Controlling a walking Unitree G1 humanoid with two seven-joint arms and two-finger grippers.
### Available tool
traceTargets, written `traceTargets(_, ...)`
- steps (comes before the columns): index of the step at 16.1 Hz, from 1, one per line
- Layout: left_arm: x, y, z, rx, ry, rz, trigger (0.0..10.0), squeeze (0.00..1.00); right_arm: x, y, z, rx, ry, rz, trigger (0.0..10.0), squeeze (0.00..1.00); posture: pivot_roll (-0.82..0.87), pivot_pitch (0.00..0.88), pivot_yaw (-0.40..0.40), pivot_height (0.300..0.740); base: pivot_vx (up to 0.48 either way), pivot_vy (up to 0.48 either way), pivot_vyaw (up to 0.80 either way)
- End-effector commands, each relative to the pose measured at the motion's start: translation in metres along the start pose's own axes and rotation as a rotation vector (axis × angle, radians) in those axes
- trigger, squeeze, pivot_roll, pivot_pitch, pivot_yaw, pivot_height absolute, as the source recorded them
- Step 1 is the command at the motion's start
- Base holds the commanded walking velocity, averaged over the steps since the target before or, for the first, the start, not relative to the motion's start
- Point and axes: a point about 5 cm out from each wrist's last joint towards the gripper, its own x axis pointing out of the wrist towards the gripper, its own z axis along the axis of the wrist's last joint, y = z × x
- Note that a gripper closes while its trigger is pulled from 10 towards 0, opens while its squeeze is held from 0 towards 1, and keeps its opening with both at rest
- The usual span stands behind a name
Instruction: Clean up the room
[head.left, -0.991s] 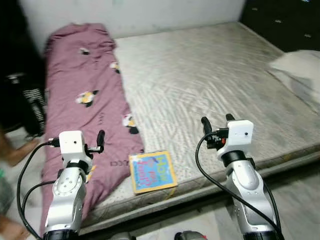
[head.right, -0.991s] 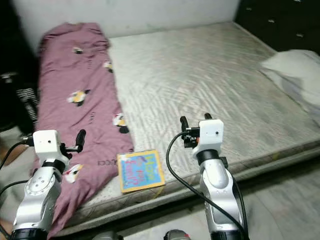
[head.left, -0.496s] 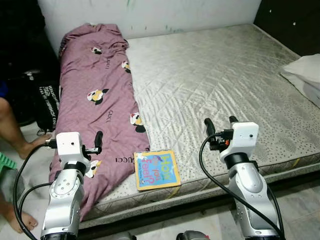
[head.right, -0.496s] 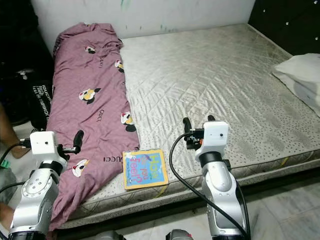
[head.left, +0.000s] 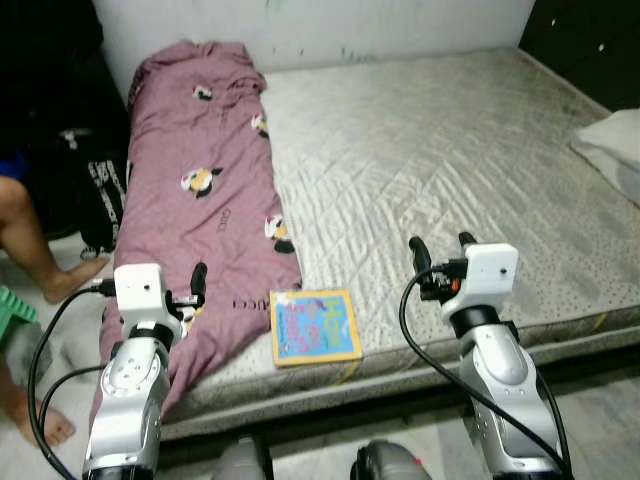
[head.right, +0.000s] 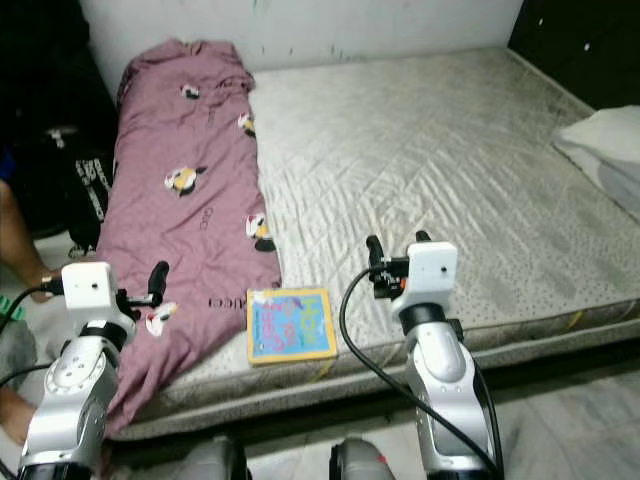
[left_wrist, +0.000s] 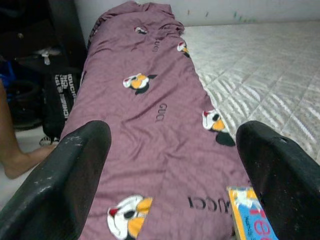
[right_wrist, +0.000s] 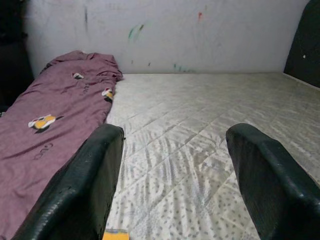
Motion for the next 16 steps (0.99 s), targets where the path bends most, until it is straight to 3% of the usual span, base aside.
traceTargets(1, 0.001, 0.001, 0.003, 0.006, -0.006, 0.005, 10.0, 0.00, 0.000, 0.000, 0.001, -0.003, -0.001, 0.008, 10.0, 0.00, -0.07, 0.037, 0.044, 0.629, 0.000, 0.000, 0.00)
traceTargets(6, 0.002, 0.012, 0.007, 0.017, -0.028, 0.035, 10.0, 0.00, 0.002, 0.000, 0.002, -0.016, 0.003, 0.025, 10.0, 0.00, -0.07, 0.040, 0.033, 0.617, 0.000, 0.000, 0.00)
traceTargets(11, 0.003, 0.010, 0.010, 0.016, -0.052, 0.017, 10.0, 0.00, 0.005, 0.000, 0.003, -0.028, -0.002, 0.037, 10.0, 0.00, -0.08, 0.051, 0.030, 0.617, 0.000, 0.000, 0.00)
traceTargets(16, 0.003, 0.007, 0.012, 0.007, -0.072, 0.003, 10.0, 0.00, 0.006, -0.001, 0.003, -0.036, -0.003, 0.039, 10.0, 0.00, -0.08, 0.051, 0.028, 0.617, 0.249, 0.000, 0.00)
